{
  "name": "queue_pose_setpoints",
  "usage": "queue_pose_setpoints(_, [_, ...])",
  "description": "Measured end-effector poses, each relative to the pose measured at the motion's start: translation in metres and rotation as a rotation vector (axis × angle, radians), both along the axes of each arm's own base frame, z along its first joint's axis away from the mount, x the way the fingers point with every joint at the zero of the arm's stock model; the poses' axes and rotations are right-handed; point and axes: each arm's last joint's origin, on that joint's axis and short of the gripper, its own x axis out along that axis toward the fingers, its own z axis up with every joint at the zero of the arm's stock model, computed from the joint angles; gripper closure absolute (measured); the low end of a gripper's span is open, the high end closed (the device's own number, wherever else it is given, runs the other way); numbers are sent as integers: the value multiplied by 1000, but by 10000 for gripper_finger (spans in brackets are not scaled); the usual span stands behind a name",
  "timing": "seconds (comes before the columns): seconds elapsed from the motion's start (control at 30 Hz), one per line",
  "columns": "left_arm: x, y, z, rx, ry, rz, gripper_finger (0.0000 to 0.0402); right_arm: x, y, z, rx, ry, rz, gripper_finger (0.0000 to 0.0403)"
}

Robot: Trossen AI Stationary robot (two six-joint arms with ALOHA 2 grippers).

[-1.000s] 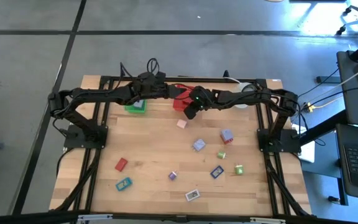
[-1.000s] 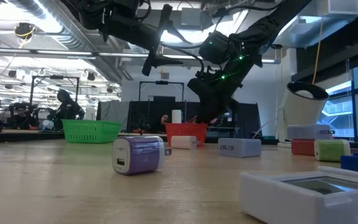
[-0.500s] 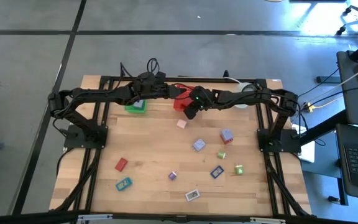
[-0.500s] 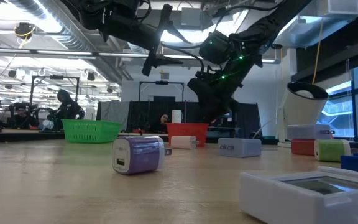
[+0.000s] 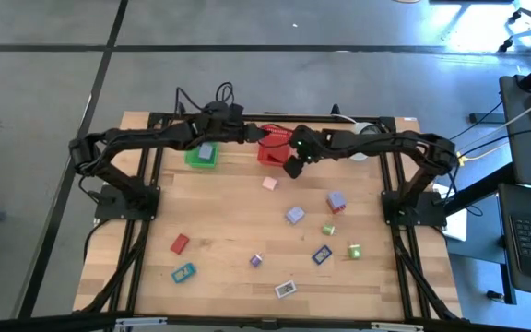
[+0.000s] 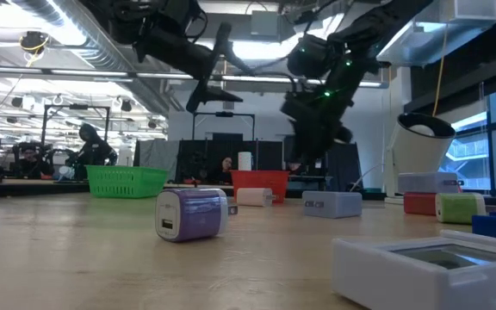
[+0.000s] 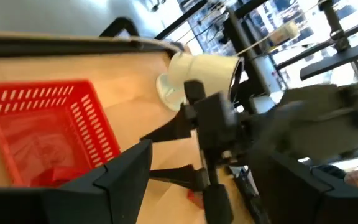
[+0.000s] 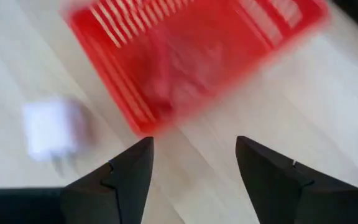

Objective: Pick & Place Office items
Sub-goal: Put the top red charger adapter into the green bin

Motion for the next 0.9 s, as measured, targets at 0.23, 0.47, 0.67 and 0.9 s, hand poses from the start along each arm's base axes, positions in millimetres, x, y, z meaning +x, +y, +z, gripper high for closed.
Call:
queue_pose_setpoints(0.23, [-15, 1, 22, 56, -56, 9, 139, -30, 6, -6, 76, 299, -18, 177])
queue_pose_setpoints(0.47, [-28, -6, 35, 113, -37, 16, 139, -61, 23, 10, 157, 512, -61, 191])
queue_pose_setpoints(0.67, [-36, -9, 35, 120, 30, 37, 139, -83, 49, 45, 159, 449, -128, 200])
queue_pose_setpoints(0.9, [-36, -10, 34, 114, 46, 36, 139, -97, 85, 76, 207, 249, -275, 199])
